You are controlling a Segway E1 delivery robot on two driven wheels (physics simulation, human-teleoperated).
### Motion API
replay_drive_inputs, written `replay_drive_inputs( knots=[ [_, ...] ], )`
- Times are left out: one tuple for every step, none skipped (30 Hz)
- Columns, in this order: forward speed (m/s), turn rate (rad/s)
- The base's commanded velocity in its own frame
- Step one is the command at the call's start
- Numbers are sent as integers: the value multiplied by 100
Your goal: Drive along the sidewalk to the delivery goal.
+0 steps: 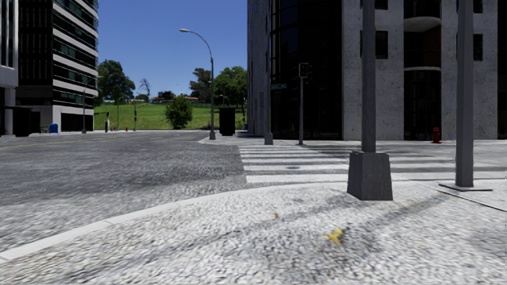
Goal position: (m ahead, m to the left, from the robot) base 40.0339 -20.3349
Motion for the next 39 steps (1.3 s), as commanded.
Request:
replay_drive_inputs(
  knots=[
    [200, 0],
    [200, 0],
    [200, 0],
    [200, 0],
    [200, 0],
    [200, 0],
    [200, 0],
    [200, -11],
    [200, -17],
    [200, -18],
    [200, -19],
    [200, -19],
    [200, -19],
    [200, -19],
    [200, -19],
    [200, -19],
    [200, -19],
    [200, -19],
    [200, -20],
    [200, -21],
    [200, -24],
    [200, -26],
    [200, -27],
    [200, -27],
    [200, -29],
    [200, -37],
    [200, -39],
    [200, -39],
    [200, -39],
    [200, -39],
    [200, -39],
    [200, -39],
    [198, -39],
    [196, -39],
    [192, -39],
    [188, -39],
    [185, -39],
    [183, -39],
    [181, -39]
  ],
)
